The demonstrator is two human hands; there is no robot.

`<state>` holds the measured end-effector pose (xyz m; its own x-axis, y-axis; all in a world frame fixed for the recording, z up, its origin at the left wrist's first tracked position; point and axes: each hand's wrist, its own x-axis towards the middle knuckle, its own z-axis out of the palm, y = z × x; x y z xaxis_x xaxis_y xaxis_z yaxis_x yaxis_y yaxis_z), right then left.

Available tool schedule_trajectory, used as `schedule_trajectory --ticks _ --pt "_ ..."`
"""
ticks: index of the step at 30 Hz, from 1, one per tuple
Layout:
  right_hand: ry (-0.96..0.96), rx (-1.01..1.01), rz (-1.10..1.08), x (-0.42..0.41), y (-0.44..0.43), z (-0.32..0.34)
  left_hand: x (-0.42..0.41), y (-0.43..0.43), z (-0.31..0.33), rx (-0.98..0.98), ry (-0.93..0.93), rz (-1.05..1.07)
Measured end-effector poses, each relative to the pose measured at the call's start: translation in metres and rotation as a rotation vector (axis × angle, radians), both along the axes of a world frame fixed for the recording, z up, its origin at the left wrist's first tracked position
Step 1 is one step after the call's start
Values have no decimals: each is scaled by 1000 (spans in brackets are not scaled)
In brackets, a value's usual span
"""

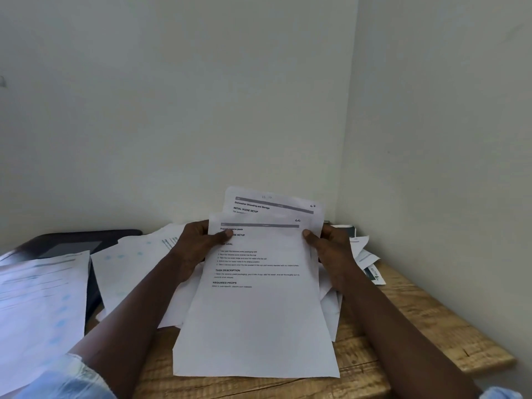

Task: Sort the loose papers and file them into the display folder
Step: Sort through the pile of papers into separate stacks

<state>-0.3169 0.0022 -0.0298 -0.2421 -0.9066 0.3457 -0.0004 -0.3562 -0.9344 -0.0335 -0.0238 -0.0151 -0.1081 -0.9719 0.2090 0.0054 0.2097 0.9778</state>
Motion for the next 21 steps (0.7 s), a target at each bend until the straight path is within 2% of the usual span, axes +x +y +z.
schedule_trajectory --ticks 5,13,15,21 --pt "-45 82 -47 1 -3 2 3 -2 -1 -4 -3 7" --pt "64 76 -67 5 2 3 4 0 -1 -70 -1 163" --pt "178 55 -67 7 4 3 4 -1 0 -90 -6 209" --pt "707 -72 -22 20 10 -11 9 -5 -1 -107 49 264"
